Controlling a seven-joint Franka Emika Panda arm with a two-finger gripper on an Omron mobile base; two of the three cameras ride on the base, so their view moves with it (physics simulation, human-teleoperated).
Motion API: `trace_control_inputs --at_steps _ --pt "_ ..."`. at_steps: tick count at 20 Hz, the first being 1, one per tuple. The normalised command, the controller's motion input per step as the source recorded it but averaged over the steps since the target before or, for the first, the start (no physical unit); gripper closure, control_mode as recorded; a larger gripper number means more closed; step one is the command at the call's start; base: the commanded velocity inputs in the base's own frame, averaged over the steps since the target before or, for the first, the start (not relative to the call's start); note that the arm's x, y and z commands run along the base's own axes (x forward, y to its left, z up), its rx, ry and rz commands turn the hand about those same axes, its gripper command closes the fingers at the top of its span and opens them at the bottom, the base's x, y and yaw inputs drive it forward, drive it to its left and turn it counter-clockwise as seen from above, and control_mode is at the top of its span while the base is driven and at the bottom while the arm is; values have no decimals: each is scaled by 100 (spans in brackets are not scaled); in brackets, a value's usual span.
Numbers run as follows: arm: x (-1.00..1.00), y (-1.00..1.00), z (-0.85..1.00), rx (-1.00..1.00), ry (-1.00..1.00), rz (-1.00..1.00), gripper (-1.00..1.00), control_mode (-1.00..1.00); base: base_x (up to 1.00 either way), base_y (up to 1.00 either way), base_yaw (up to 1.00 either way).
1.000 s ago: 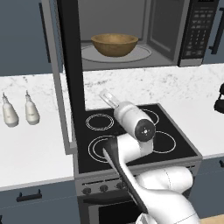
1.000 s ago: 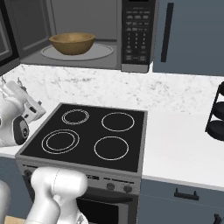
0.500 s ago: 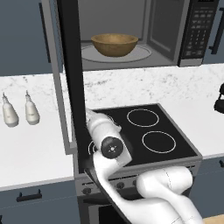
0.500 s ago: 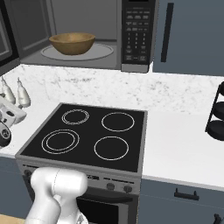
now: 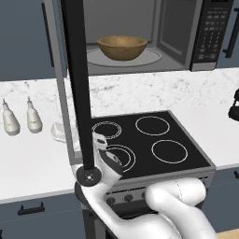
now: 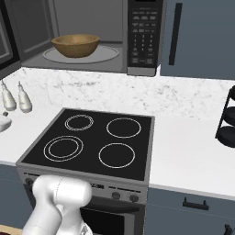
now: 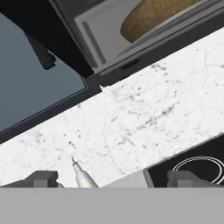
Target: Open the microwave, place the bowl with waffle inside the microwave, then close the microwave door and turn it on.
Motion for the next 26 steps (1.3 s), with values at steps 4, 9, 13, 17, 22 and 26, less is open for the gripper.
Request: trace_control_inputs --at_steps 4,9,13,17,22,26 --pt "-49 63 7 -8 -20 -2 -100 -100 0 0 0" --pt "-32 85 22 -7 -16 -5 -100 -100 0 0 0" --pt "-26 83 29 -6 -13 -7 -100 -100 0 0 0" --pt "-40 70 13 -7 -11 -18 -100 -100 0 0 0" --pt "-41 58 31 -7 -16 -27 -100 -100 0 0 0" --pt "-60 14 19 -5 -15 -25 -100 -100 0 0 0"
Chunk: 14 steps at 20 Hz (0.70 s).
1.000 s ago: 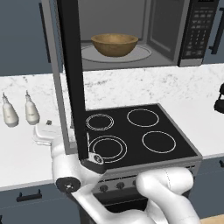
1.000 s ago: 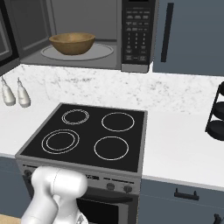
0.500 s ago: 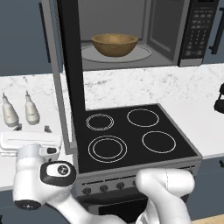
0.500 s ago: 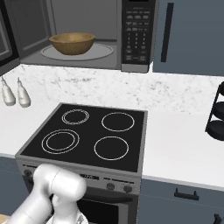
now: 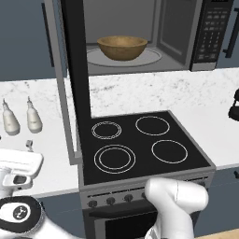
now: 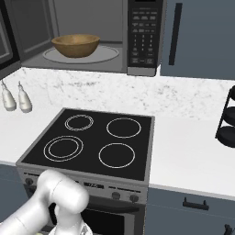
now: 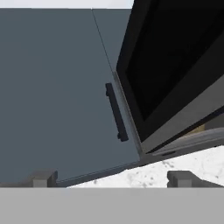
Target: Open the microwave, place the bowl with waffle inside the microwave, then close the microwave door and turn it on.
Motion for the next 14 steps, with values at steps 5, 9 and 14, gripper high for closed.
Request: trace_control_inputs --at_steps 5,9,14 --pt "-33 0 8 -1 -11 -25 -100 -100 0 0 0" --pt "0 -4 10 0 -9 -24 -100 -100 0 0 0" --pt "0 -19 0 -1 -7 -24 -100 -100 0 0 0"
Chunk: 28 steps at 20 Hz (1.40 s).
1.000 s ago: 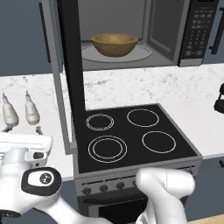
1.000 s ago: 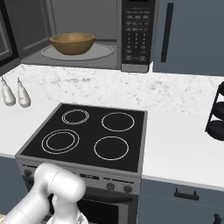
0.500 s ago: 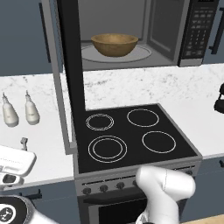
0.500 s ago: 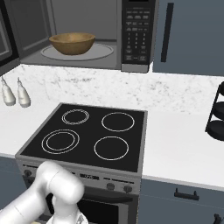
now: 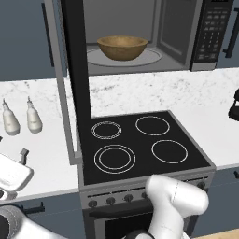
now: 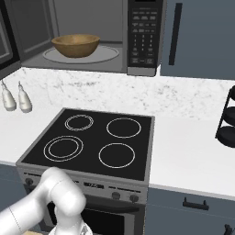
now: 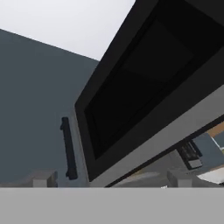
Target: Open the microwave, place the bowl with waffle inside the microwave, then close the microwave door and turn it on.
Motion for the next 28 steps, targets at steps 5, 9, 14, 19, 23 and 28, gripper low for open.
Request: trace_control_inputs --at_steps 5,9,14,19,23,28 --pt "5 -36 0 0 -8 -15 -100 -100 0 0 0" --pt "23 -37 0 0 -10 -3 -100 -100 0 0 0" --pt "22 -54 0 0 -9 0 -100 -100 0 0 0" --pt "4 -68 11 1 -1 0 -100 -100 0 0 0" --pt "2 -63 32 3 0 0 -100 -100 0 0 0" --pt "5 -62 30 6 0 0 -100 -100 0 0 0"
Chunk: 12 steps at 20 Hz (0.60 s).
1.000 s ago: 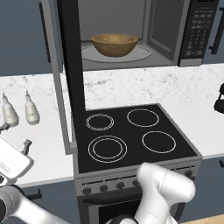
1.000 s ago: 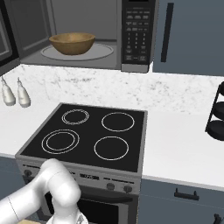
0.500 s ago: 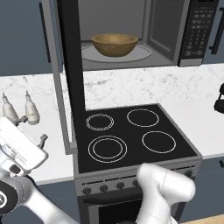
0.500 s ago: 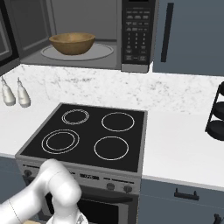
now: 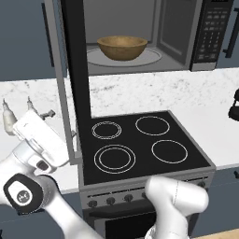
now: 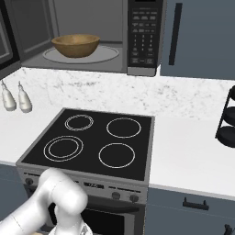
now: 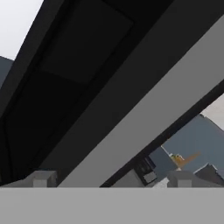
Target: Open the microwave, place the bowl with waffle inside the microwave, then close the microwave door and turn it on.
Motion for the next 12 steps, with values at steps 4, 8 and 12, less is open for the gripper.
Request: trace_control_inputs --at_steps 4,8,12 --pt "0 -65 3 4 0 0 -100 -100 0 0 0" --pt "0 -67 6 4 -1 0 -100 -100 0 0 0" --pt "0 -66 15 8 -2 0 -100 -100 0 0 0"
